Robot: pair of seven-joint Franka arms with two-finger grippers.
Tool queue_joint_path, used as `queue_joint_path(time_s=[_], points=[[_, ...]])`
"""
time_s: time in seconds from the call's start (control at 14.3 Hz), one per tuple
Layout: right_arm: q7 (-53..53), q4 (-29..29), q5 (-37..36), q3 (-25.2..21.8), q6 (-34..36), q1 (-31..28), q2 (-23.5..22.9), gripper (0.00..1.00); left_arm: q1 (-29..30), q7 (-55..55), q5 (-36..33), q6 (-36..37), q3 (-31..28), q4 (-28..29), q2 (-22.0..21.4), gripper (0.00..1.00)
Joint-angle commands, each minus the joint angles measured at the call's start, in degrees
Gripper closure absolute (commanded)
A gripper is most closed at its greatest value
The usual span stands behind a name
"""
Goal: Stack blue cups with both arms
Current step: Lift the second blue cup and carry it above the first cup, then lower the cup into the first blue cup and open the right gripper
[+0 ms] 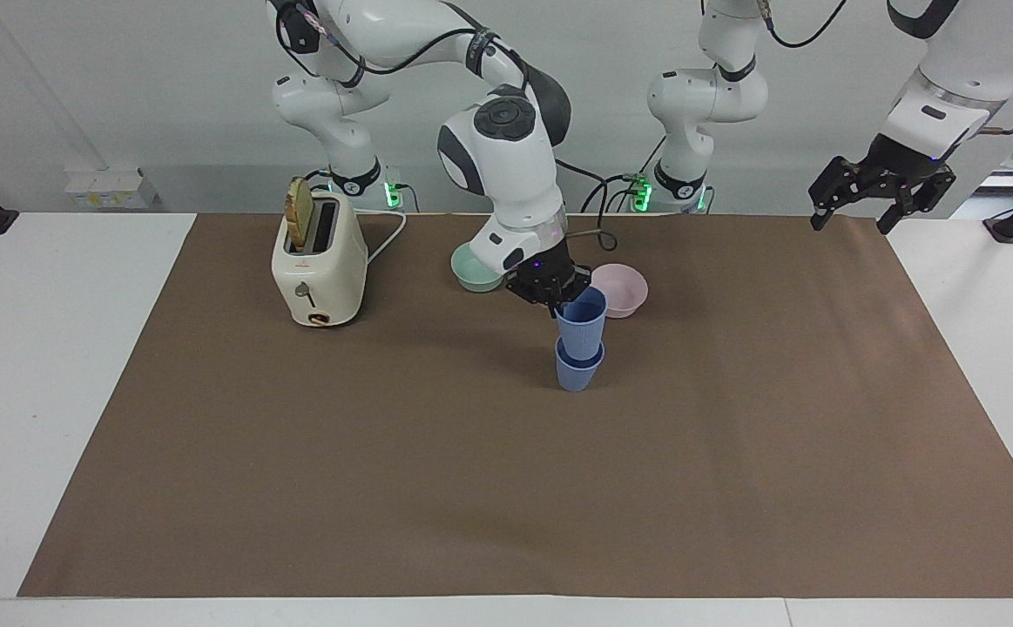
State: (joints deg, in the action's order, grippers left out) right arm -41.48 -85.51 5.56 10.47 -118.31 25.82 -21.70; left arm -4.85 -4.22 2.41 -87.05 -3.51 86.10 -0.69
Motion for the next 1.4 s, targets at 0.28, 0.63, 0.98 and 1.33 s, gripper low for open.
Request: queue_joint_path(time_s=[0.28, 0.63, 0.98, 1.33], points=[[-0.44, 0.78, -0.46, 0.25, -0.35, 0.20, -0.45, 0.00, 0.89, 0.52, -0.74, 0.22, 0.78, 1.26, -1.25, 0.00], [-0.44, 0.87, -1.76, 0.08, 0.62, 0.20, -0.45, 0.00, 0.89, 0.52, -0.74, 0.22, 0.78, 1.26, -1.25, 0.00], [0.61, 1.31, -5.73, -0.54, 8.60, -3.22, 2.62, 0.00, 0.89, 0.52, -0.74, 0.22, 0.78, 1.26, -1.25, 0.00], [7.55, 1.48, -6.26, -0.54, 19.77, -11.47, 8.68, 0.00, 0.89, 0.52, -0.74, 0.22, 0.78, 1.26, -1.25, 0.00]])
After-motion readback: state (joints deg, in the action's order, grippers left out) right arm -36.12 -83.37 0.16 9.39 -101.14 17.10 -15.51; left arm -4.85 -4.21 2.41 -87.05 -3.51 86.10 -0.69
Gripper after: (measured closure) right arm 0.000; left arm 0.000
